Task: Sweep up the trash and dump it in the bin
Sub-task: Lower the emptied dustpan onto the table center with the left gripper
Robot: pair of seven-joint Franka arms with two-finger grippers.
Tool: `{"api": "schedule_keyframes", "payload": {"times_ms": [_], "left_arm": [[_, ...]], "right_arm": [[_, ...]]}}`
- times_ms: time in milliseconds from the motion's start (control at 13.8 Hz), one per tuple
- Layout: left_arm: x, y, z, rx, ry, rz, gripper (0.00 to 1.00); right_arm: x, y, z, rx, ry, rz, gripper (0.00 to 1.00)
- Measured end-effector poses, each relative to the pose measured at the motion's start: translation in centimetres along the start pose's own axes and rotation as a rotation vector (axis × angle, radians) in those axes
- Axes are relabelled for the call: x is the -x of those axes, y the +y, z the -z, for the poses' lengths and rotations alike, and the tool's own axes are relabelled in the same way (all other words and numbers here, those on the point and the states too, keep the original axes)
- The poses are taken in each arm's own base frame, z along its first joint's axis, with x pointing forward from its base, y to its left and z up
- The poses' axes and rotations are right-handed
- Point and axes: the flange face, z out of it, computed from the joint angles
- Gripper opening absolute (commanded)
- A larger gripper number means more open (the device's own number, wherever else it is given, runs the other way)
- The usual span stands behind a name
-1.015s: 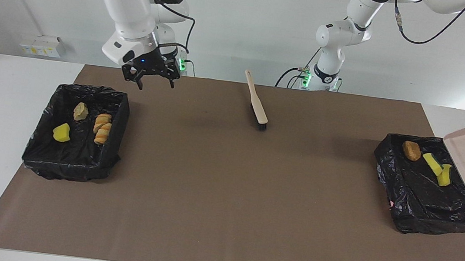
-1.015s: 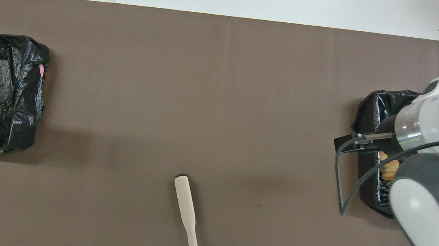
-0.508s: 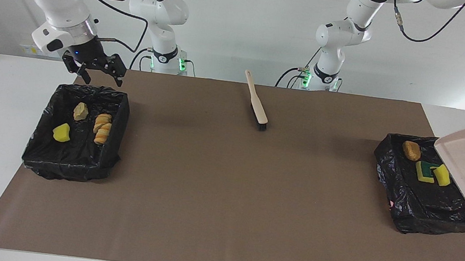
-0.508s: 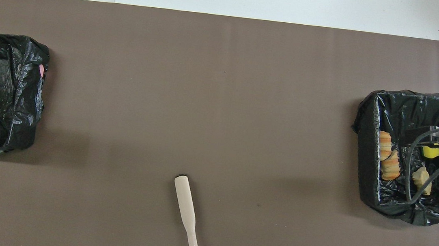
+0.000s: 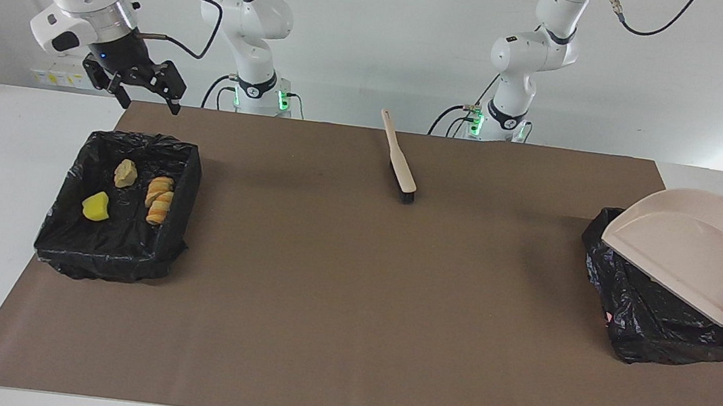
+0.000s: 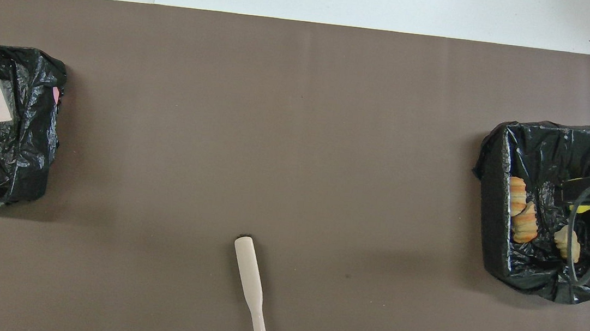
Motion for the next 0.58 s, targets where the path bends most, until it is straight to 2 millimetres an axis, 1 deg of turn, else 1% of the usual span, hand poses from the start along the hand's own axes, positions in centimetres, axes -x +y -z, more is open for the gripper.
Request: {"api": "schedule_keyframes", "payload": {"times_ms": [145,290,580], "left_arm": [[-4.3,3.8,0.6,0.059,0.042,0.131,0.00],[-8.8,8.0,0.8,0.123,0.072,0.252,0.00],[-16.5,16.0,0.7,0.243,0.109,0.453,0.00]], "right_arm": [[0.0,-0.5,0.0,0.003,0.000,0.003,1.00],[0.0,-0.9,0.0,0.043,0.004,0.021,1.00],[-0.2,-1.8,0.1,0.068,0.023,0.056,1.00]]}}
